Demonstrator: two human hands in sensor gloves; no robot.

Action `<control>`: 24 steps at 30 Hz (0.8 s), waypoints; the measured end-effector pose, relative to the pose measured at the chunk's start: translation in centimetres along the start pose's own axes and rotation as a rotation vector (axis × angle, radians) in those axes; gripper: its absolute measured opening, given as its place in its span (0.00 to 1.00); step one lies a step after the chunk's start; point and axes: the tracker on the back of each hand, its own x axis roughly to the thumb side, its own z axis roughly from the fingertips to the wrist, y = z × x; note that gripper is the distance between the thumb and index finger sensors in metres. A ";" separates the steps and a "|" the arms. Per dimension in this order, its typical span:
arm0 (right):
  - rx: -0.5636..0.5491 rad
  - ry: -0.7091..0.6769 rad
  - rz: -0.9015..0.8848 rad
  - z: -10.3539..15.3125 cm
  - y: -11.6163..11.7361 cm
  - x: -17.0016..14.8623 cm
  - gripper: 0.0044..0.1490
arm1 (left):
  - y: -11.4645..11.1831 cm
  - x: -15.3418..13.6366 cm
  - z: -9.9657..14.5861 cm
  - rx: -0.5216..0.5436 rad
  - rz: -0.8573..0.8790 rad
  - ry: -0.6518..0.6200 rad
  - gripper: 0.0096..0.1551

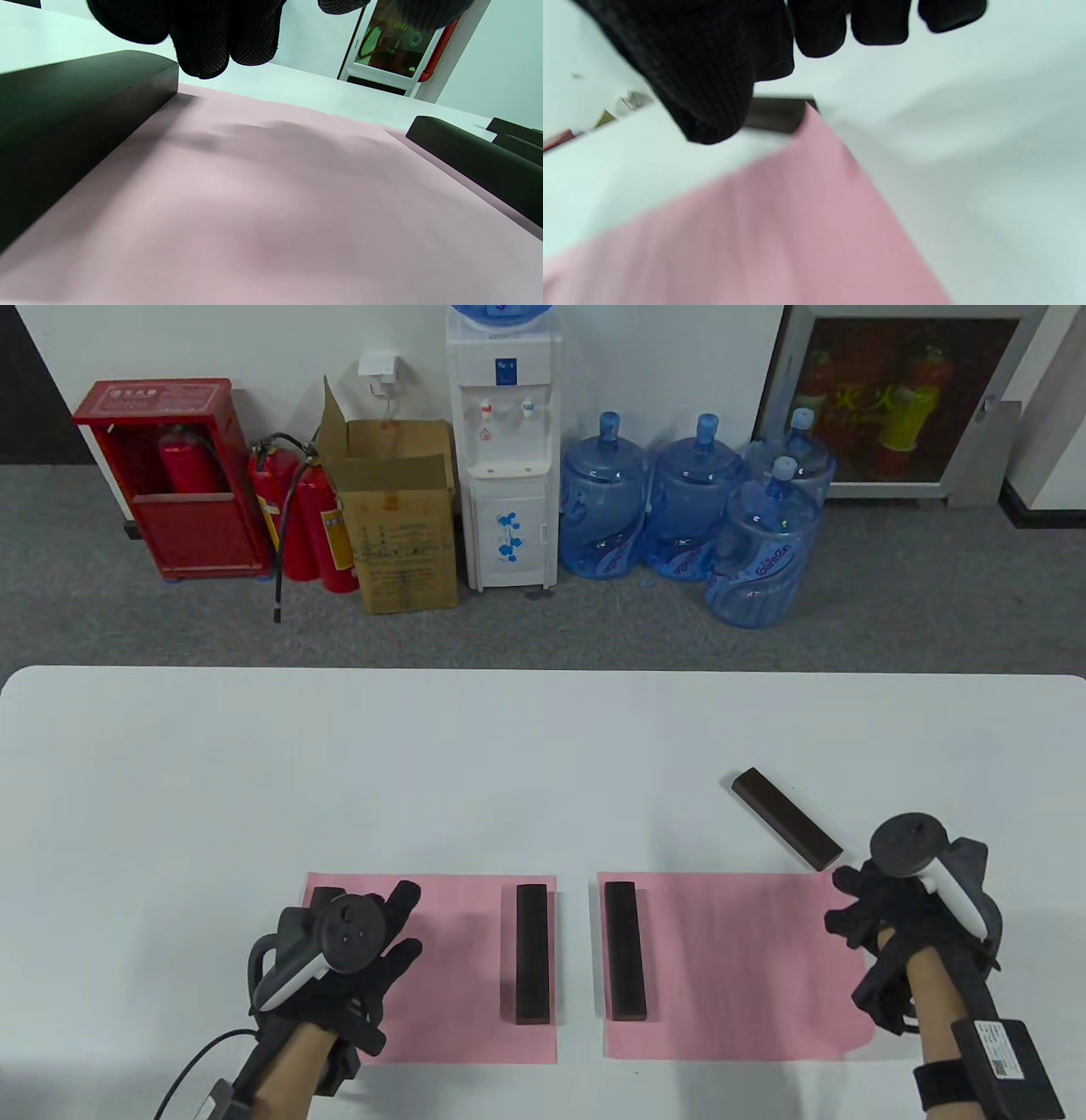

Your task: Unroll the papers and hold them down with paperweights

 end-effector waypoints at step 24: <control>-0.137 0.248 0.346 -14.6 5.3 8.2 0.53 | -1.2 -0.1 -0.6 -0.064 -0.036 -0.006 0.40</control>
